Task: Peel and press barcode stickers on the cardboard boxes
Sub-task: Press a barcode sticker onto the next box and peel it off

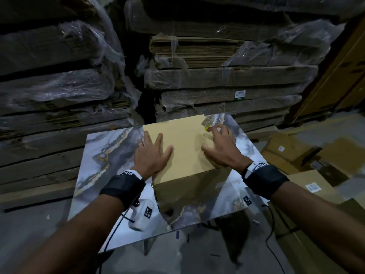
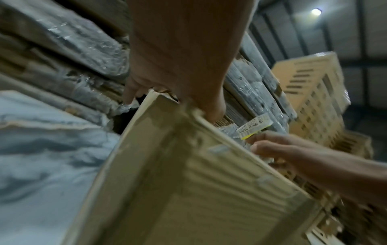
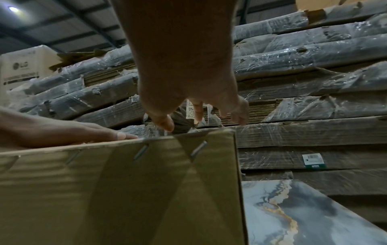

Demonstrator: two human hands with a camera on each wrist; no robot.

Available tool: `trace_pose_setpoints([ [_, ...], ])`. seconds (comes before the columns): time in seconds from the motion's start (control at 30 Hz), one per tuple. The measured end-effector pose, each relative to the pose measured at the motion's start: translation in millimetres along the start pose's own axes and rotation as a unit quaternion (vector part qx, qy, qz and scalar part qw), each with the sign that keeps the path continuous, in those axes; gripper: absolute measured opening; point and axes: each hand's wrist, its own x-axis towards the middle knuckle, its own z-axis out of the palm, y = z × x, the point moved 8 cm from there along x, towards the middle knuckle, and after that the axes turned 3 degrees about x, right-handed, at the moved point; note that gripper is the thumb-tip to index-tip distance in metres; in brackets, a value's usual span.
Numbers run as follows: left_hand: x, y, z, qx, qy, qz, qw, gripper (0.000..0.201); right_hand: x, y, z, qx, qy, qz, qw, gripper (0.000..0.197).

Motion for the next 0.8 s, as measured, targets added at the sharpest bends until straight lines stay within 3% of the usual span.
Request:
trace_pose_setpoints([
  [0.2, -26, 13, 5, -0.092, 0.002, -0.084, 0.992, 0.073, 1, 6, 18, 0.031, -0.054, 0.007, 0.998, 0.066],
  [0.3, -37, 15, 5, -0.124, 0.006, -0.114, 0.986, 0.074, -4, 1, 20, 0.059, -0.048, -0.009, 0.997, 0.053],
  [0.5, -71, 7, -5, -0.167, 0.048, -0.141, 0.975, 0.059, -18, -17, 19, 0.090, -0.049, -0.057, 0.993, 0.051],
  [0.8, -141, -37, -34, -0.166, 0.120, -0.226, 0.952, 0.075, -46, -84, 27, 0.117, -0.063, -0.128, 0.983, 0.057],
])
